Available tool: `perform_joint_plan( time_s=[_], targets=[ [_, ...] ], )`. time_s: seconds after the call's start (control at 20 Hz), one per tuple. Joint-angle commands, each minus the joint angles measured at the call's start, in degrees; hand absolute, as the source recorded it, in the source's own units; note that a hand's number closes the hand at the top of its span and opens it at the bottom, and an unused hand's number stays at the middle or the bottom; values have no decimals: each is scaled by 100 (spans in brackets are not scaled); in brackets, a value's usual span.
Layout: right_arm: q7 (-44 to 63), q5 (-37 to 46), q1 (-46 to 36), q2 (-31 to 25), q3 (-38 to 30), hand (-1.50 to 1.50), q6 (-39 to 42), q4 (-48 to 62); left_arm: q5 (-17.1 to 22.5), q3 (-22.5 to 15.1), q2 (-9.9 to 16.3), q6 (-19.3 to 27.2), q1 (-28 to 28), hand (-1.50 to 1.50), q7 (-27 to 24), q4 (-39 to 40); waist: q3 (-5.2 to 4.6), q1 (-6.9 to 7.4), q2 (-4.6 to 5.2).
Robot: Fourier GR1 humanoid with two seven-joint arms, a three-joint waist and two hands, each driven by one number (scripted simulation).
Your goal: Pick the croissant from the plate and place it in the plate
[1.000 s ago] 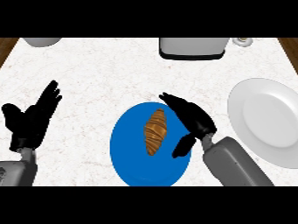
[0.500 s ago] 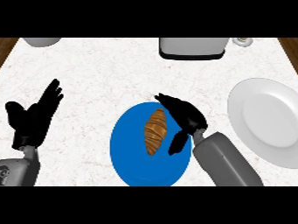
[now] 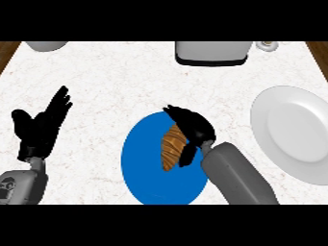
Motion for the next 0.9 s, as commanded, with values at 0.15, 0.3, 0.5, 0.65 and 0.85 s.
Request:
perform_joint_plan(
  time_s=[0.15,0.3,0.5,0.65,0.85],
  targets=[
    [-685,78,-161,57,134,150,389,521,-14,61,-29,-107,124,0,36,-113,5,24,12],
    [-167,-222,-3,57,730,150,159,-148,-123,79,-129,-98,31,0,-295,234,3,6,7],
    [-716,-184,75,56,585,150,-338,400,57,322,161,-294,-126,0,166,-36,5,13,9],
    [-270,-554,40,56,927,150,-655,258,-111,109,-190,-144,147,0,-98,-15,5,36,10],
    [330,97,1223,-88,751,150,-655,-913,-265,-90,-312,116,449,0,374,-761,5,-56,-28]
  ],
)
